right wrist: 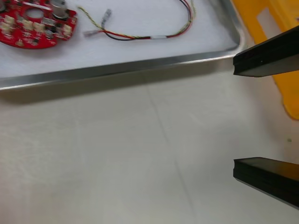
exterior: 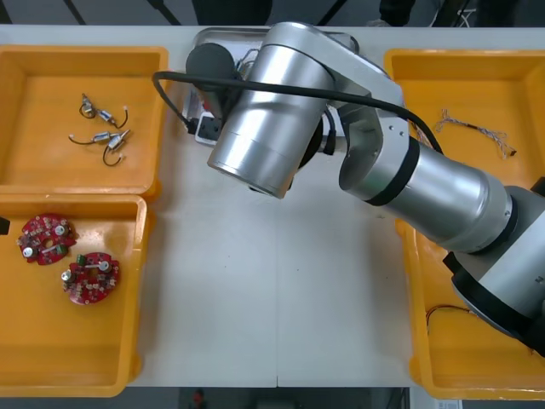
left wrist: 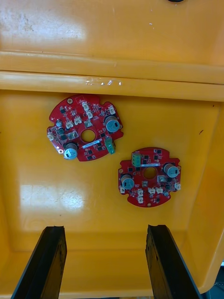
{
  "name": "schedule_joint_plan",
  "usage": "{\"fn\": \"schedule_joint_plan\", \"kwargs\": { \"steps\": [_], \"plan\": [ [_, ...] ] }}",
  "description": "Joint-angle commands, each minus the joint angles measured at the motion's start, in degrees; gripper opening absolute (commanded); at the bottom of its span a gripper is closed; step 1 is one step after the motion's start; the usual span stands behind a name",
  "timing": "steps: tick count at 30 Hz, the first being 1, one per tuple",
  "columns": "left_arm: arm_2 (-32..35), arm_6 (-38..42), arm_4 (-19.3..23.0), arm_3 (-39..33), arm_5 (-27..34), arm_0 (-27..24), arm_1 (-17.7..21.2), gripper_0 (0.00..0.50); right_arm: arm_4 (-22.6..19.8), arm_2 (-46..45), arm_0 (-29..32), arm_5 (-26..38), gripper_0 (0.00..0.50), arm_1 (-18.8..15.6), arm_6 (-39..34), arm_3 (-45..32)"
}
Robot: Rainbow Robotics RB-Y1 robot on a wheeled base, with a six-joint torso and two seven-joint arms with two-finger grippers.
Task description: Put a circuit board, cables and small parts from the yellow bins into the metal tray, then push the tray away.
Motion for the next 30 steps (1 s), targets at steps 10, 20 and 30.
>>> {"fn": "schedule_joint_plan", "kwargs": {
  "steps": [10,20,30],
  "plan": [
    [0.7,-5.6,0.3,-1.4,-0.6,1.0,2.5,0.5,1.2,-15.0,13.4,5.1,0.5,-2.1,-1.4,-20.7],
    [0.7,-5.6,0.3,-1.4,-0.6,1.0,2.5,0.5,3.7,-22.8,25.9,5.1,0.5,-9.1,-3.5,-31.7],
    [0.7,-5.6,0.3,-1.4,-0.6,1.0,2.5,0.5,1.4,-42.2,37.6,5.1,0.5,-10.4,-5.7,-35.7]
  ]
}}
